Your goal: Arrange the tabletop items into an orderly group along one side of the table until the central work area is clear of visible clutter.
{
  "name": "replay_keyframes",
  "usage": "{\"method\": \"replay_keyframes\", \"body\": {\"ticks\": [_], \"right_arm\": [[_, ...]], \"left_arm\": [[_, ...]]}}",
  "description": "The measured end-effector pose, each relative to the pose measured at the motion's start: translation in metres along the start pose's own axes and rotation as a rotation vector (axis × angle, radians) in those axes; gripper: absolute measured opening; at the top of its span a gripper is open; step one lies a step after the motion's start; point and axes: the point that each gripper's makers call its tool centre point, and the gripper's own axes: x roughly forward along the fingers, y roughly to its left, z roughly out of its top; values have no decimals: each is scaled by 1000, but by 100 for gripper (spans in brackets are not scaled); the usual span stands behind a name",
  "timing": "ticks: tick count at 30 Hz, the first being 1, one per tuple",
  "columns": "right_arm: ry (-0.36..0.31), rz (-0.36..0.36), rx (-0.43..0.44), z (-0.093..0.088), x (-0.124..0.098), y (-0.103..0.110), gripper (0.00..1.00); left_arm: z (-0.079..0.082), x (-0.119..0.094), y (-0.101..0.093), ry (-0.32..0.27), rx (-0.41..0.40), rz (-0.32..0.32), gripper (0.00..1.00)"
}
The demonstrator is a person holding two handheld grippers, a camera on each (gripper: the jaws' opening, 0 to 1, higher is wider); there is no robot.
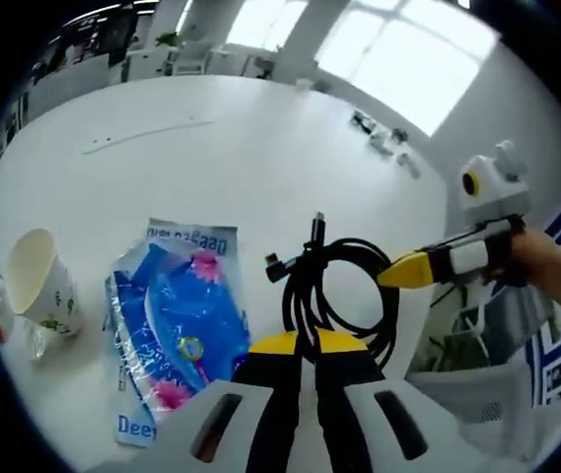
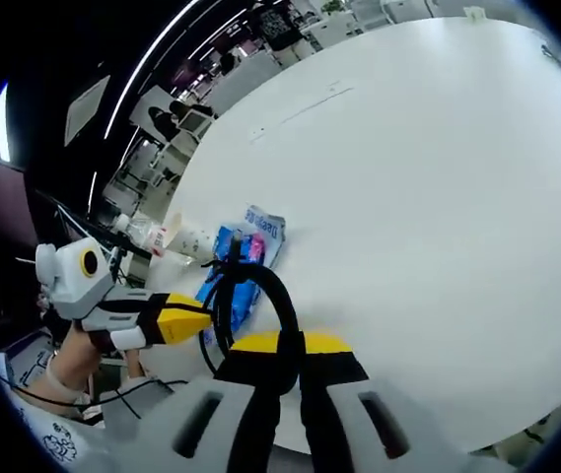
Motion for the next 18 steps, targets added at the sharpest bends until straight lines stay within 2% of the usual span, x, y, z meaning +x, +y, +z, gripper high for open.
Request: {"method": "replay_keyframes", "body": {"ticks": [10,18], "right_arm": [[9,-11,30,2,-5,-31,2],[21,-17,42,3,-6,-46,2]], "left_arm": [[3,27,-13,15,-9,-12,0],[4,43,-19,24,-22,-22,0]]}}
